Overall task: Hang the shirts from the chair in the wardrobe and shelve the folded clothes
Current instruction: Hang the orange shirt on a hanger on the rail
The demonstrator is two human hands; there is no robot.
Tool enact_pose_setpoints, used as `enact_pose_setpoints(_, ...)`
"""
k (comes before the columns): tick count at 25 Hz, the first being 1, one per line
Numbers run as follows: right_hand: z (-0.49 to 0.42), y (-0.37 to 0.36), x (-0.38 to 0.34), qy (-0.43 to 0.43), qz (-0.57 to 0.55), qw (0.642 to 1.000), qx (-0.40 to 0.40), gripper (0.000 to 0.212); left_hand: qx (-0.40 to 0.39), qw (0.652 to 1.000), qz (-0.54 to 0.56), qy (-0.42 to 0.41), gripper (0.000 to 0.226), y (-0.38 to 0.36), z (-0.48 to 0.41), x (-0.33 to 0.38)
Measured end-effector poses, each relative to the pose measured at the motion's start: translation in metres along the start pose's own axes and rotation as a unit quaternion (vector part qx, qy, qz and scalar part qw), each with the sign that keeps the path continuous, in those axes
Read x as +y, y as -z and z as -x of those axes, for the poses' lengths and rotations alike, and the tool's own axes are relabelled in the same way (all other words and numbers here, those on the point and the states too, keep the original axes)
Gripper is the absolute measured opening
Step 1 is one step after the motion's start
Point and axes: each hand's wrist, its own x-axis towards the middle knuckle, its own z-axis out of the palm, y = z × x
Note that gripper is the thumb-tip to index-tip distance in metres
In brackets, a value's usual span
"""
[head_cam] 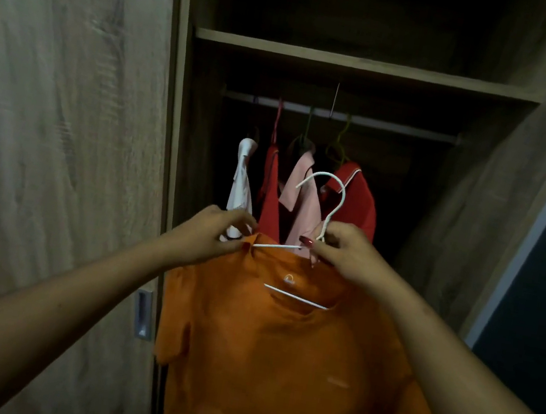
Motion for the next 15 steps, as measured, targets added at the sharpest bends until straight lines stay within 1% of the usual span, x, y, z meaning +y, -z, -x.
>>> enact_pose_setpoints(1, 0.002, 0.003, -0.003, -0.003, -0.024, 1.000, -0.001, 0.018, 0.009, 1.000, -0.015, 0.015, 0.031, -0.003, 0.003, -0.010)
enact_pose_setpoints(2, 0.003, 0.006, -0.007, -0.015, -0.064, 0.998, -0.005, 0.022, -0.002, 1.000, -0.015, 0.026, 0.030, -0.006, 0.005, -0.020)
enact_pose_setpoints(4, 0.005, 0.010, -0.013, -0.035, -0.118, 0.992, -0.010, 0.023, -0.045, 0.997, 0.045, 0.042, 0.024, -0.012, 0.008, -0.026)
enact_pose_setpoints(6, 0.005, 0.015, -0.017, -0.032, -0.112, 0.993, -0.003, 0.021, -0.053, 0.992, 0.101, 0.048, 0.020, -0.020, 0.007, -0.024)
enact_pose_setpoints(10, 0.013, 0.032, -0.018, -0.051, -0.081, 0.995, 0.008, 0.022, -0.029, 0.985, 0.162, 0.041, 0.019, -0.032, -0.013, -0.016)
enact_pose_setpoints(12, 0.023, 0.045, -0.020, -0.076, -0.078, 0.994, 0.014, 0.023, -0.024, 0.984, 0.177, 0.025, 0.020, -0.040, -0.031, -0.011)
enact_pose_setpoints(15, 0.044, 0.066, -0.027, -0.132, -0.107, 0.984, 0.051, 0.025, -0.012, 0.985, 0.172, -0.024, 0.024, -0.050, -0.062, 0.009)
